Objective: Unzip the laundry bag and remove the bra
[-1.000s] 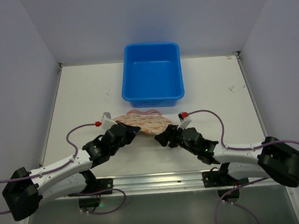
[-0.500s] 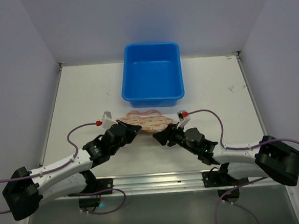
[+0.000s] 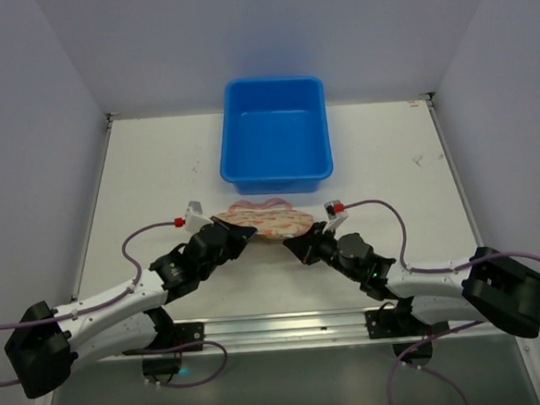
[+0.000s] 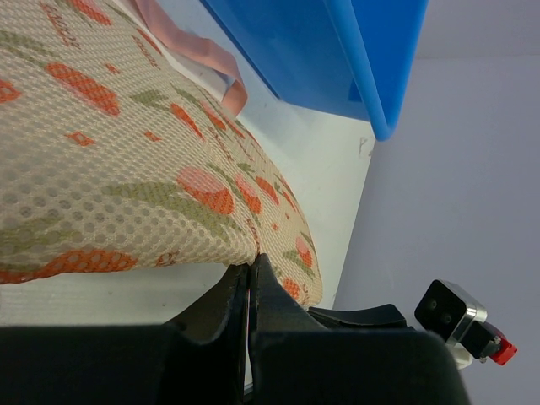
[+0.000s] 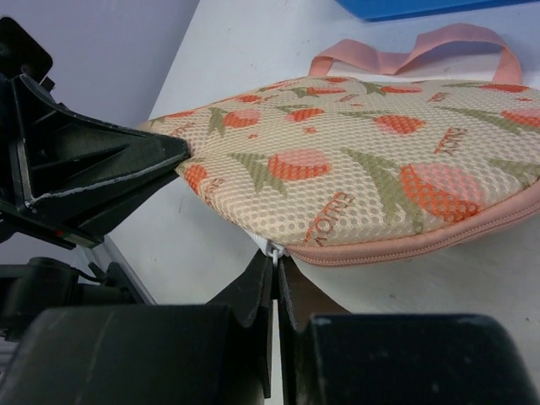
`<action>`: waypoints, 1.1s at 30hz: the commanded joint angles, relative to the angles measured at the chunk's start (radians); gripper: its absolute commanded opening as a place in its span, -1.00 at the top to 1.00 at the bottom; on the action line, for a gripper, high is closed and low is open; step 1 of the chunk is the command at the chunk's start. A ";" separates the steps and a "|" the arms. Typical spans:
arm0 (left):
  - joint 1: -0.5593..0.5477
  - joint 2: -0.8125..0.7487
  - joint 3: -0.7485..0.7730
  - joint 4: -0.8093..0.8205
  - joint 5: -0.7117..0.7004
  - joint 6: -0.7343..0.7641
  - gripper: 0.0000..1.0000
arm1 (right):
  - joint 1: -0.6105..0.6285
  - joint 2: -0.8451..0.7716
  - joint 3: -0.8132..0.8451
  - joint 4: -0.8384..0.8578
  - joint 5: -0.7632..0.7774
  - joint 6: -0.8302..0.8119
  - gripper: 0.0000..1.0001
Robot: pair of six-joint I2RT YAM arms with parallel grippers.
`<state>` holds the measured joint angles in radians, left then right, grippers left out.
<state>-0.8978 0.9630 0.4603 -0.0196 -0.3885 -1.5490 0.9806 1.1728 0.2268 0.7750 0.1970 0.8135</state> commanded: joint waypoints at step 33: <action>0.194 -0.064 -0.020 -0.137 0.224 0.415 -0.17 | -0.132 -0.348 0.264 -0.958 -0.375 -0.166 1.00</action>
<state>-0.7250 0.8665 0.3782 -0.1074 -0.2085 -1.2774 0.8276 0.7780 0.4267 -0.1425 -0.1097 0.7021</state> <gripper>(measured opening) 0.484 0.011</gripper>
